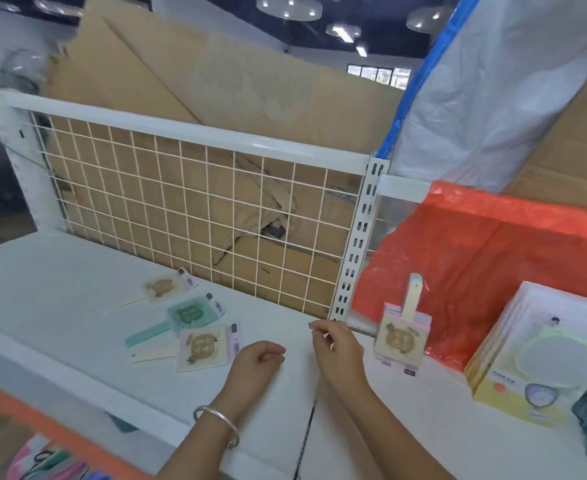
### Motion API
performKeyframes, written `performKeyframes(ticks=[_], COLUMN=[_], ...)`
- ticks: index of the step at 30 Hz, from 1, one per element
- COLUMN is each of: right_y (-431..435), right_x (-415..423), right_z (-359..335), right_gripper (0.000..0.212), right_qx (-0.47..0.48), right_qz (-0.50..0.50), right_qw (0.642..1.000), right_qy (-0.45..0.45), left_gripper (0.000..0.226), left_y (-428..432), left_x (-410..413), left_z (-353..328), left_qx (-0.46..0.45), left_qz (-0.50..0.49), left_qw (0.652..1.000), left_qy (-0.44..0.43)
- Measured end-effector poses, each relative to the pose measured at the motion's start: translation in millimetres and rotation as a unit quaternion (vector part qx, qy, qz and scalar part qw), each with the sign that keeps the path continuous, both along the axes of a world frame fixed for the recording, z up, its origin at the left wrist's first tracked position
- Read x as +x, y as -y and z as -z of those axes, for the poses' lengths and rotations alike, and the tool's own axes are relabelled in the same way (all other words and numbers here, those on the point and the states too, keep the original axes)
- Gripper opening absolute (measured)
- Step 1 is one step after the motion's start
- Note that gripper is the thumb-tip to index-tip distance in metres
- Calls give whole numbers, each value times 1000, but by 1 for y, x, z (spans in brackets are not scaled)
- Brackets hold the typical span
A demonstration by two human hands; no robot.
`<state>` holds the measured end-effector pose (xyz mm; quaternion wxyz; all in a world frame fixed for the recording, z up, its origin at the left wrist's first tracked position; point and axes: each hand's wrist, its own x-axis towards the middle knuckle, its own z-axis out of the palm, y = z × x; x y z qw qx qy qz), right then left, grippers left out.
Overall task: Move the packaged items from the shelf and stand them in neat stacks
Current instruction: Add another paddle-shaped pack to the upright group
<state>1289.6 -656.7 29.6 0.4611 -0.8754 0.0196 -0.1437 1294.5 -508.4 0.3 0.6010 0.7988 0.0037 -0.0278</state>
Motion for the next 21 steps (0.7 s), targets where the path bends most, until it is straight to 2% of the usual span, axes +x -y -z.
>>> performKeyframes(ticks=[6, 9, 11, 18, 21], right_y=[-63, -91, -108, -174, -201], right_x=[-10, -12, -11, 20, 35], right_z=[1, 3, 3, -11, -14], right_gripper=[41, 32, 23, 24, 27], right_qx=[-21, -33, -48, -95, -198], right_qz=[-99, -137, -161, -190, -238], right_qw=[995, 990, 985, 975, 946], right_qy=[-22, -31, -41, -60, -92], left_gripper=[26, 20, 25, 26, 21], left_y=[-75, -104, -122, -186, -217], left_x=[-28, -33, -33, -4, 20], left_z=[-10, -12, -12, -15, -12], left_qx=[4, -40, -57, -28, 46], left_qz=[-106, -170, -191, -185, -135], left_qw=[994, 985, 980, 982, 989], left_qy=[2, -5, -7, -10, -36])
